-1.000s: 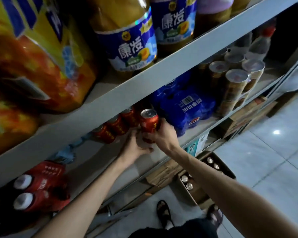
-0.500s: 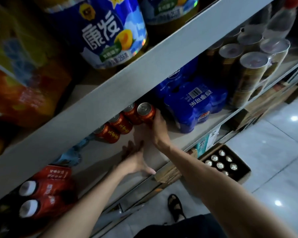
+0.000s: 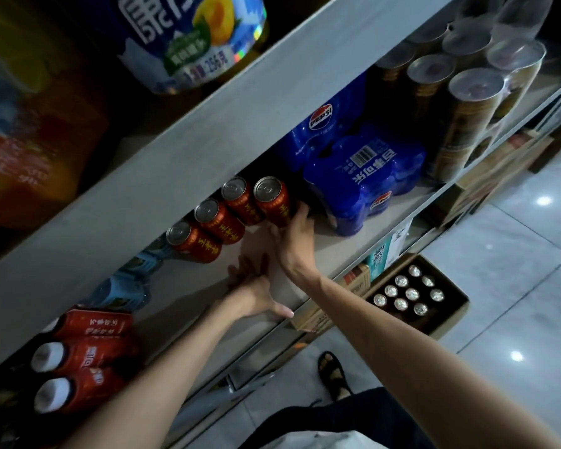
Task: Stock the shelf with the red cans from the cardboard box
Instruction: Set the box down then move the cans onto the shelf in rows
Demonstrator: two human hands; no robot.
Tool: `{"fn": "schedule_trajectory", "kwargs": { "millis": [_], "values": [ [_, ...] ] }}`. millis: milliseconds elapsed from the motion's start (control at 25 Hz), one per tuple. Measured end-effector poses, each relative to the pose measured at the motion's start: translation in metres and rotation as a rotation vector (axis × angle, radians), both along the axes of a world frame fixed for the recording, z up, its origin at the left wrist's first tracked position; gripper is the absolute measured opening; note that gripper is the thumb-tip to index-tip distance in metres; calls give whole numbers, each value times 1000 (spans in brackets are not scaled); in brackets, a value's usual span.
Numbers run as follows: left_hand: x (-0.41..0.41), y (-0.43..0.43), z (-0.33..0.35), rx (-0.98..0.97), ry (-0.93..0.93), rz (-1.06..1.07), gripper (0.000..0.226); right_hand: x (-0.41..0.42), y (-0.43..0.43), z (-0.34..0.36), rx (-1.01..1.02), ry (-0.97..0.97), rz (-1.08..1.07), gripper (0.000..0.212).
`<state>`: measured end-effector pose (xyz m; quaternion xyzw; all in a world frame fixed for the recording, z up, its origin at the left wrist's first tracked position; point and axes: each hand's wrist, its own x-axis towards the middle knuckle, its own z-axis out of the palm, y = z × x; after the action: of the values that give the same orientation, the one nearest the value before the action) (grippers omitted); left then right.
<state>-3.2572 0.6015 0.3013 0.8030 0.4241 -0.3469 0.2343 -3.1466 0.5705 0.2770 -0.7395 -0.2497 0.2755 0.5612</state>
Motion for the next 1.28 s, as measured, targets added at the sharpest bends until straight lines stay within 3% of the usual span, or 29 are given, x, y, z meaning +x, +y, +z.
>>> {"fn": "schedule_trajectory", "kwargs": {
  "millis": [520, 680, 920, 1280],
  "values": [
    [1, 0, 7, -13, -45, -34, 138, 12, 46, 11, -26, 250, -155, 54],
    [2, 0, 4, 41, -2, -60, 136, 5, 34, 8, 68, 236, -100, 50],
    [-1, 0, 4, 7, -50, -39, 138, 10, 42, 10, 12, 232, 16, 46],
    [1, 2, -1, 46, 26, -72, 140, 22, 49, 5, -11, 277, 89, 40]
  ]
}}
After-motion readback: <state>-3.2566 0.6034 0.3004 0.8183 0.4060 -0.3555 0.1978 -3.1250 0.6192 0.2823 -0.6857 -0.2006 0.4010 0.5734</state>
